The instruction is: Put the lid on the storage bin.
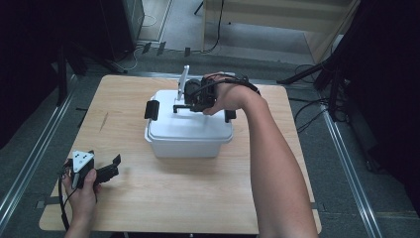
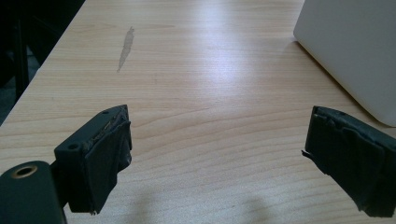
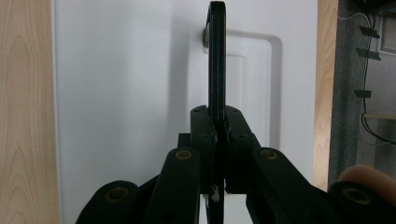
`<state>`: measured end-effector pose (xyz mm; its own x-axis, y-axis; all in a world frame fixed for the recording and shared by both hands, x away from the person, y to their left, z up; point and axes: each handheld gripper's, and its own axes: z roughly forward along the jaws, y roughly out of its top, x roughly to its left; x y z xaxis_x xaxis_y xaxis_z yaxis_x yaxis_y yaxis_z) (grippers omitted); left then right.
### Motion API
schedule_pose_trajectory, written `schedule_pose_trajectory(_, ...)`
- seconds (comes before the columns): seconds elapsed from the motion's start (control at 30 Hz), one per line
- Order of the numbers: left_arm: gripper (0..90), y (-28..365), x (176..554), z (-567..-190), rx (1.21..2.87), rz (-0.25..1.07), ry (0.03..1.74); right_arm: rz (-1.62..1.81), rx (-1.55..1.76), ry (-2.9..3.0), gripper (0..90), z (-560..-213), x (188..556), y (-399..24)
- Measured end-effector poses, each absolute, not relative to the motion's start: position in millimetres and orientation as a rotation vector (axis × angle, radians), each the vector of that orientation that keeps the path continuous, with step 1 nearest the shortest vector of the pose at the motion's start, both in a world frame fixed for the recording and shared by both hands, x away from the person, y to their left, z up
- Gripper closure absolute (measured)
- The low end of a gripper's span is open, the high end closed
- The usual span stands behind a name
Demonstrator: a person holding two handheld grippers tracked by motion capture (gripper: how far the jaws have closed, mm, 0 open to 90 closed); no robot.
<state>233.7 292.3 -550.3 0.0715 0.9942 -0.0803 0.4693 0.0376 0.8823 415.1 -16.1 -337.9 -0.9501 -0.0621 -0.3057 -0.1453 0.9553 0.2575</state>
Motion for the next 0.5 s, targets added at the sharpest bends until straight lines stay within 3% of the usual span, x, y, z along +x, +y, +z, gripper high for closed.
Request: schedule_pose_trajectory(0.5, 8.1, 292.3, 233.9, -550.3, 1.547, 0.827, 1.513, 0.400, -0.144, 2.822, 85.4, -344.9, 417.5, -2.8)
